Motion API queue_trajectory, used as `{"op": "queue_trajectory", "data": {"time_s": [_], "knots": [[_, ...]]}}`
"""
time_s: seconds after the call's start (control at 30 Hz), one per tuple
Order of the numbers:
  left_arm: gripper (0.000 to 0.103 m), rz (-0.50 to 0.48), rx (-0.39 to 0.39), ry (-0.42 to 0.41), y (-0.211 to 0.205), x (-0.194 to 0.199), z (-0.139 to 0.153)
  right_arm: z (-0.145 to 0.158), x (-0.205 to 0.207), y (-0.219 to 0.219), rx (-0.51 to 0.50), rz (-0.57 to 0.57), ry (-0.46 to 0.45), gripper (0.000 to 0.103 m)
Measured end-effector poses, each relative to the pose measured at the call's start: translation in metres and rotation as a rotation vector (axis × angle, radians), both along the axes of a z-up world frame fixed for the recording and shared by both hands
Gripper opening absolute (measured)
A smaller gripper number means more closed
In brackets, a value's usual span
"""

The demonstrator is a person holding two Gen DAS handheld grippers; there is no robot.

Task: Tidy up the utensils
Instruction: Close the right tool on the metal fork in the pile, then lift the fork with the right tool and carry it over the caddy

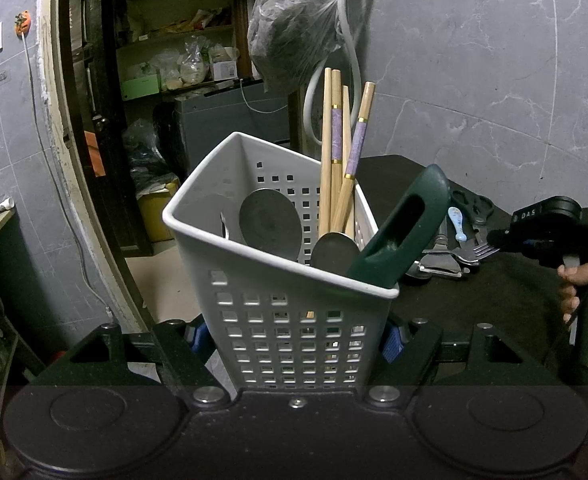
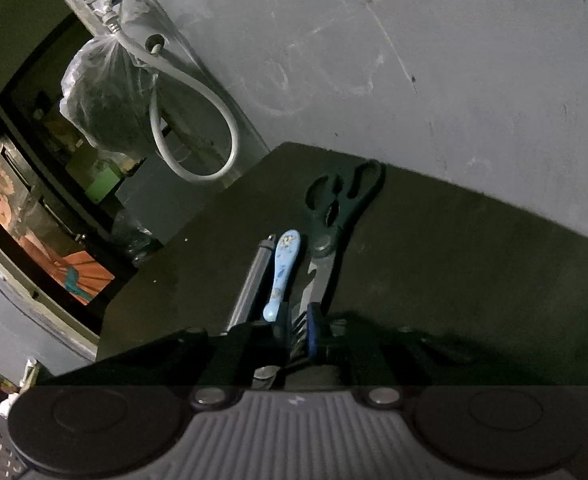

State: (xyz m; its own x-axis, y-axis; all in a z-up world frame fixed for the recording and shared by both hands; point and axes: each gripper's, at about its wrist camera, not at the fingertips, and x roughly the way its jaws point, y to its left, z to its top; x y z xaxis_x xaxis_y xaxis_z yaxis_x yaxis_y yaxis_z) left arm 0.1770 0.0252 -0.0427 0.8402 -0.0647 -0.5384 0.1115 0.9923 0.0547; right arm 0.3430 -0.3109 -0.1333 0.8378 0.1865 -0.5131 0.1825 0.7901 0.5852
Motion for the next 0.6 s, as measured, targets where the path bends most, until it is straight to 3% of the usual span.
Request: {"op": "queue_trajectory", "data": {"time_s": [0.07,0.2,0.37,0.6], "knots": [[0.078,-0.002,0.002,0.0,0.0,0.001,-0.001,-0.004,-0.001,-0.003,0.039,-0.005,0.007,0.019],[0.077,-0.003,0.002,0.0,0.0,0.001,-0.001,-0.009,0.0,-0.002,0.064,0.005,0.009,0.02],[0.077,-0.003,0.002,0.0,0.0,0.001,-0.001,-0.009,-0.001,0.004,0.056,0.019,-0.004,0.009],[0.077,-0.004,-0.001,-0.002,0.0,0.002,-0.001,0.007,-0.01,0.002,0.022,0.026,-0.049,0.006]]}}
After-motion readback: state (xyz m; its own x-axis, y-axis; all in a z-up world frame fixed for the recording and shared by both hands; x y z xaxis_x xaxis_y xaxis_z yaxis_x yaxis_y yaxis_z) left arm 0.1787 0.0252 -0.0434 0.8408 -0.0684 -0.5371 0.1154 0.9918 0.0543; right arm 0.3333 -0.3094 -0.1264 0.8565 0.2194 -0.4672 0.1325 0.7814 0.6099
